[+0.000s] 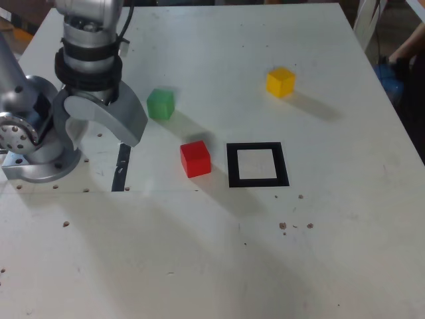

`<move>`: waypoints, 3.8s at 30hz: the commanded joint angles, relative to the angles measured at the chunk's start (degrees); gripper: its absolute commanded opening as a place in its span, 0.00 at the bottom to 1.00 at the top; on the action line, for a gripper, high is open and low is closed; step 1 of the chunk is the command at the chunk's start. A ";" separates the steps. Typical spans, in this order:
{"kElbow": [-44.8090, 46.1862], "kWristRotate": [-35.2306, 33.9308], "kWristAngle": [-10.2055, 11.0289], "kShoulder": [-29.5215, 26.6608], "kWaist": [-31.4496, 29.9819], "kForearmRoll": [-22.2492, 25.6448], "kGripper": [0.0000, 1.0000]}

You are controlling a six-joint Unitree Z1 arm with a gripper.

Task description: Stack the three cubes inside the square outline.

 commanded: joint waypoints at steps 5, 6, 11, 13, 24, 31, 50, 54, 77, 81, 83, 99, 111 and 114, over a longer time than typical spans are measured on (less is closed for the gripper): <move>-0.13 0.10 -0.30 0.05 0.04 0.67 0.99; -0.18 0.10 -0.57 0.17 0.04 0.71 0.99; -3.90 0.10 -0.68 0.93 0.41 0.63 0.98; -7.32 0.10 0.10 1.53 0.52 0.78 0.98; -22.53 -6.53 2.44 12.98 1.01 5.18 0.97; -21.58 -13.32 2.48 16.36 1.14 3.40 0.95; -19.62 -18.96 -0.50 22.65 1.14 -3.01 0.79; -18.85 -19.05 -0.94 22.69 1.14 -4.35 0.67; -16.73 -18.04 -2.36 23.74 0.59 -12.02 0.30; -17.76 -17.24 -2.12 23.59 0.44 -11.71 0.28; -19.01 -16.64 -1.52 23.67 0.19 -11.72 0.28; -41.72 -11.80 4.98 31.31 -5.71 2.45 0.28; -46.68 -11.18 4.33 37.64 -3.56 5.46 0.28; -46.72 -10.67 4.02 38.16 -3.31 5.39 0.28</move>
